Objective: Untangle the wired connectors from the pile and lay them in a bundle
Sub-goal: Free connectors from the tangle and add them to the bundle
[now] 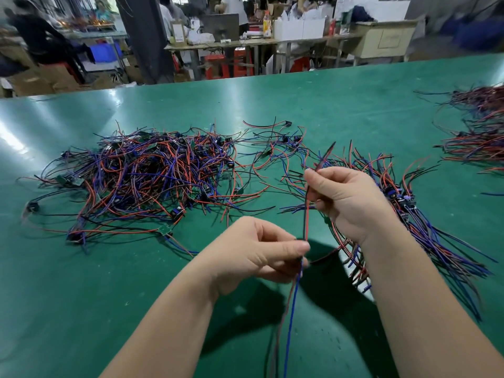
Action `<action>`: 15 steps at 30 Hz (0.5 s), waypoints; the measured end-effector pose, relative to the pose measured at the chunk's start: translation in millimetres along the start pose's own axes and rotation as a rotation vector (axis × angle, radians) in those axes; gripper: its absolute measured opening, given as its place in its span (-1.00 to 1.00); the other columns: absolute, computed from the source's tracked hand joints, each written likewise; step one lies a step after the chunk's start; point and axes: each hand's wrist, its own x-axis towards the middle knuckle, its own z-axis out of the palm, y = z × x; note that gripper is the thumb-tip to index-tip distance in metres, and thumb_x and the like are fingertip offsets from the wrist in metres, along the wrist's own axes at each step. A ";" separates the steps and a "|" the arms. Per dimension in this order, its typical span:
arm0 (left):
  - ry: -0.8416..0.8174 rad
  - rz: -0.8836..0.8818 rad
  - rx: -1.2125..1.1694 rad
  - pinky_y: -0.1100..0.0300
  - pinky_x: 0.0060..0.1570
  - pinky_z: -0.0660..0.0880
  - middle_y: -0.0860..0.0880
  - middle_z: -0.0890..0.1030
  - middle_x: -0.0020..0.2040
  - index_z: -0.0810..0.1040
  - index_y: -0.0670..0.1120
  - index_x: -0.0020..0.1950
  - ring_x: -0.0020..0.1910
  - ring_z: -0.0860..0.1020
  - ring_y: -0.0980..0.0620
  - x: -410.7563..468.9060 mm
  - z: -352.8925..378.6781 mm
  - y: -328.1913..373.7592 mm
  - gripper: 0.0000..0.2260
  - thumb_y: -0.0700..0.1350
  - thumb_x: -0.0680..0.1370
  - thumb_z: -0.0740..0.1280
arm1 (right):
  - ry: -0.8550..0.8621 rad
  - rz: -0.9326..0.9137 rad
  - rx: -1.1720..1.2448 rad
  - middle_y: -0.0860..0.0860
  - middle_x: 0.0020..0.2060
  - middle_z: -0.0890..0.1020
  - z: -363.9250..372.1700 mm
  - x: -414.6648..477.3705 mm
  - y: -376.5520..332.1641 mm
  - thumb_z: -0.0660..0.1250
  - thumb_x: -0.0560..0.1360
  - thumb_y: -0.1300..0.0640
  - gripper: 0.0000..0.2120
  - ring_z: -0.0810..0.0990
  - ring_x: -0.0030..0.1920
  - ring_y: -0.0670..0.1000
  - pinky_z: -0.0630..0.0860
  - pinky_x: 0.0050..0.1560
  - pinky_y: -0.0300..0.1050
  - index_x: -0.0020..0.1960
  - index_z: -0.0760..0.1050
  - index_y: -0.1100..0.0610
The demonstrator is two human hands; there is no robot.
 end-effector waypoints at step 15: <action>0.029 -0.163 0.248 0.28 -0.37 0.53 -0.08 0.66 -0.33 0.62 -0.12 -0.30 -0.41 0.58 0.09 6.0 -10.1 -12.9 -0.87 -0.17 0.41 0.51 | 0.232 0.005 -0.146 -0.05 -0.61 0.35 -16.3 7.5 1.4 0.36 0.51 0.21 -0.61 0.55 -0.60 -0.02 0.12 -0.65 -0.38 -0.36 0.22 0.07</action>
